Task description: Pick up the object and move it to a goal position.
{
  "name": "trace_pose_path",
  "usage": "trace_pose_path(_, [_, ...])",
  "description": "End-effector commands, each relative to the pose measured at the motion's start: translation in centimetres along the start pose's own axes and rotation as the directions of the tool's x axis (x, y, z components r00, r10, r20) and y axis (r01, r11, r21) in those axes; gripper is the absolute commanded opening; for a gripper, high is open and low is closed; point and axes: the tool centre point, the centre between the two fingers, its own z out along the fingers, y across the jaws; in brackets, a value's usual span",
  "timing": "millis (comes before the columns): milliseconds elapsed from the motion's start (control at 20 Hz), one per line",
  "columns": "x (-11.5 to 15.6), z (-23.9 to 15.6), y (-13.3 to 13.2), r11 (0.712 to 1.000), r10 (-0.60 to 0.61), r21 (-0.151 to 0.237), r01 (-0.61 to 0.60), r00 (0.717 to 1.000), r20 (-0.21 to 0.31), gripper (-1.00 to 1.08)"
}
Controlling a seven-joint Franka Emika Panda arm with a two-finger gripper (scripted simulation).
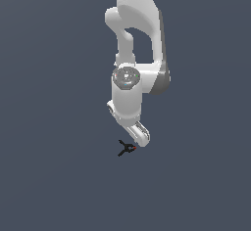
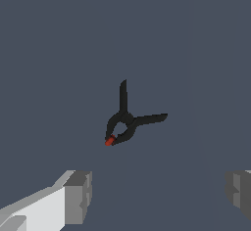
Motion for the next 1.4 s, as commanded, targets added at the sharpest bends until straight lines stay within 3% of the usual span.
trace_pose_path(0, [0.3, 0.5, -0.2, 0.997, 0.071, -0.003, -0.071, 0.997, -0.001, 1.00])
trace_pose_path(400, [1.2, 2.3, -0.8, 0.958, 0.287, -0.010, -0.287, 0.958, -0.008, 1.00])
trace_pose_path(900, [2.1, 4.3, -1.6, 0.854, 0.519, -0.013, -0.520, 0.854, -0.024, 1.00])
trace_pose_path(1350, [2.5, 5.4, -1.9, 0.781, 0.624, -0.011, -0.624, 0.781, -0.034, 1.00])
